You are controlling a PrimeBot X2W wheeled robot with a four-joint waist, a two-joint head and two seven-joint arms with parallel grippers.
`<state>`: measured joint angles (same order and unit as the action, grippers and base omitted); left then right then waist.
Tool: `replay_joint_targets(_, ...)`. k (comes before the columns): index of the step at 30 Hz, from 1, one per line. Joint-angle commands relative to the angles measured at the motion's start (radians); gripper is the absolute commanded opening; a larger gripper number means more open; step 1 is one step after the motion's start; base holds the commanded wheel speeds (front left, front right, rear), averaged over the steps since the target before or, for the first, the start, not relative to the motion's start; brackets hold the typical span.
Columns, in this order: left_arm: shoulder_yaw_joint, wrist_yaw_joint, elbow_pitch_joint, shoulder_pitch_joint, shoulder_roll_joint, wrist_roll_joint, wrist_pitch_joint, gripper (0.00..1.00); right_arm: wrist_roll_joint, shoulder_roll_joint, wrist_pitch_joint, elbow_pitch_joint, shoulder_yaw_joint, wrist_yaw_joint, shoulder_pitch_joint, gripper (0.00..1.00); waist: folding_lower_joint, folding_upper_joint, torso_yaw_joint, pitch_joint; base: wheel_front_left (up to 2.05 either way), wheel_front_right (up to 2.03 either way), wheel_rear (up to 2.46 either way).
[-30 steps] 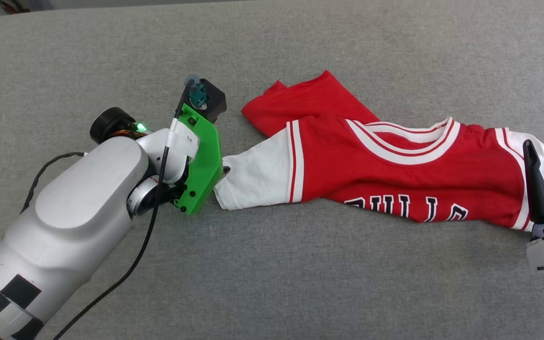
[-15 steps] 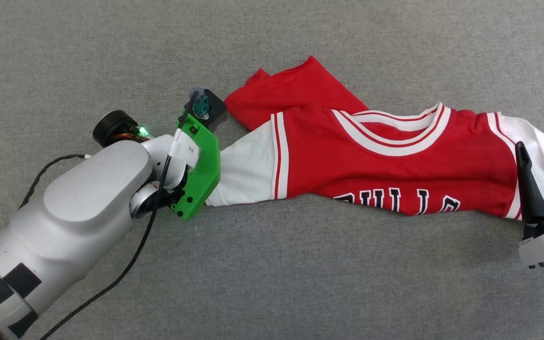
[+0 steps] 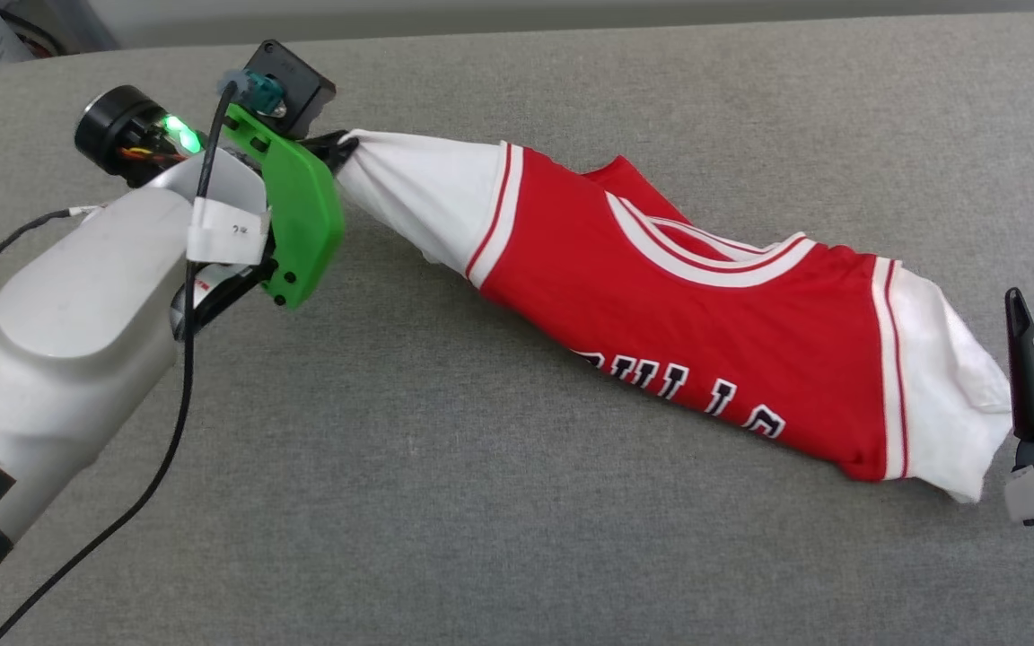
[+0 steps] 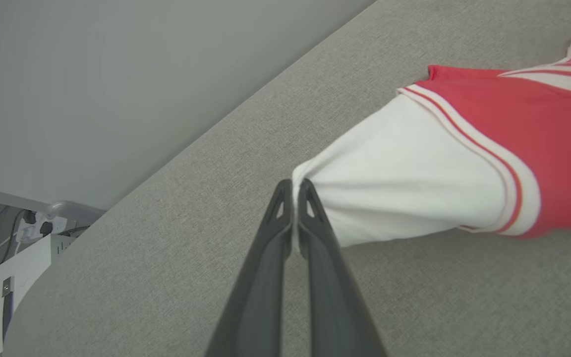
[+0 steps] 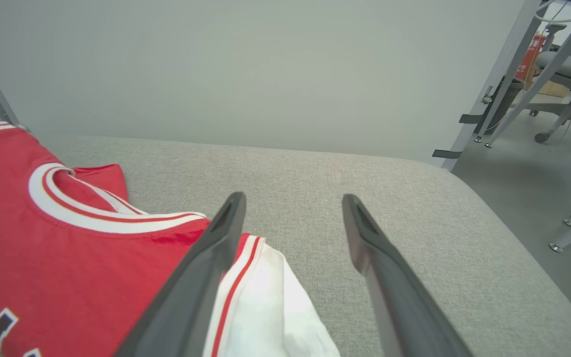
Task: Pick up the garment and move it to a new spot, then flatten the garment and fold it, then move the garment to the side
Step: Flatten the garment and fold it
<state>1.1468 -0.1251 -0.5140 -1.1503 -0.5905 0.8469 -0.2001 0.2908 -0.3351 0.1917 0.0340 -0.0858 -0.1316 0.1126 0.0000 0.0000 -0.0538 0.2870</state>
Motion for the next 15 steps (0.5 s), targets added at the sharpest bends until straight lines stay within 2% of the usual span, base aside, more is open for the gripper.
replay_joint_targets(1, -0.006, 0.012, -0.010, -0.017, -0.024, -0.024, 0.031, 0.00, -0.008, 0.005, 0.013, 0.002, -0.006, 0.001, -0.014, 1.00, 0.0000, 0.0000, 0.025, -0.033, 0.00, 0.00, 0.00)
replay_joint_targets(8, -0.015, 0.078, 0.014, 0.089, -0.088, -0.037, 0.153, 0.00, -0.018, 0.020, 0.025, 0.010, -0.041, 0.001, -0.061, 1.00, 0.0000, 0.0000, 0.055, -0.086, 0.00, 0.00, 0.00)
replay_joint_targets(15, -0.017, 0.198, 0.105, 0.338, -0.149, 0.023, 0.258, 0.00, -0.020, 0.036, 0.029, 0.006, -0.052, 0.001, -0.096, 1.00, 0.0000, 0.0000, 0.071, -0.110, 0.00, 0.00, 0.00)
